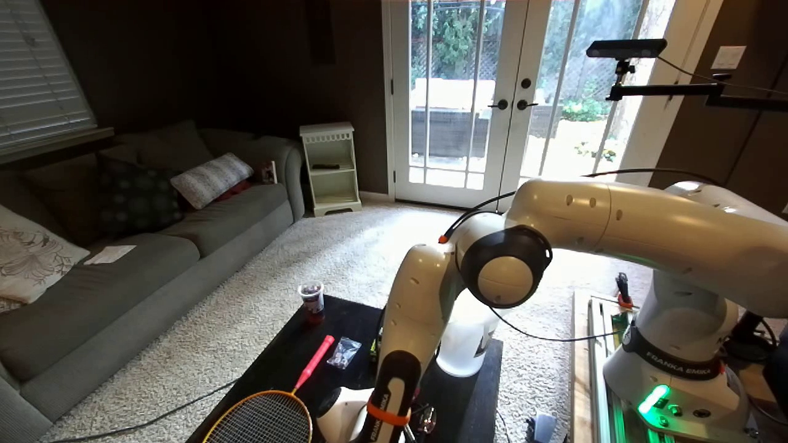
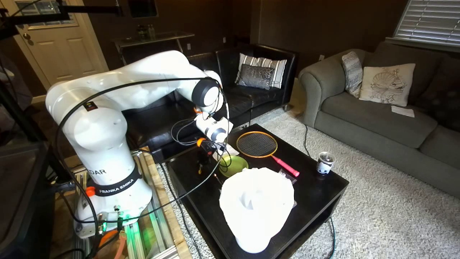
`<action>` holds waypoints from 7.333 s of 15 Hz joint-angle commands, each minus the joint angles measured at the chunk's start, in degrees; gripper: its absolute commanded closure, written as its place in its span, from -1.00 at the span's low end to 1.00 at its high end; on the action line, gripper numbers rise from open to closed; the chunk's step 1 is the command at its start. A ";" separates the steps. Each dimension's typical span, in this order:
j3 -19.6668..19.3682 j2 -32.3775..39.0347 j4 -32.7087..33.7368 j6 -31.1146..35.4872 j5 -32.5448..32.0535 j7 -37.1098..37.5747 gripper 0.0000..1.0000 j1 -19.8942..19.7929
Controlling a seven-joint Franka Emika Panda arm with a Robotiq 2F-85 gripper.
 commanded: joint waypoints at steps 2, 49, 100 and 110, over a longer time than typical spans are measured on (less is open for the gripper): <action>1.47 0.31 -0.25 -0.38 1.51 -2.07 1.00 -0.38; 1.27 -1.24 -5.56 6.01 1.17 -1.91 0.68 0.52; -0.27 4.08 0.30 0.87 11.23 14.38 -1.00 2.15; -0.37 4.06 0.75 -0.21 11.26 14.60 -1.00 2.26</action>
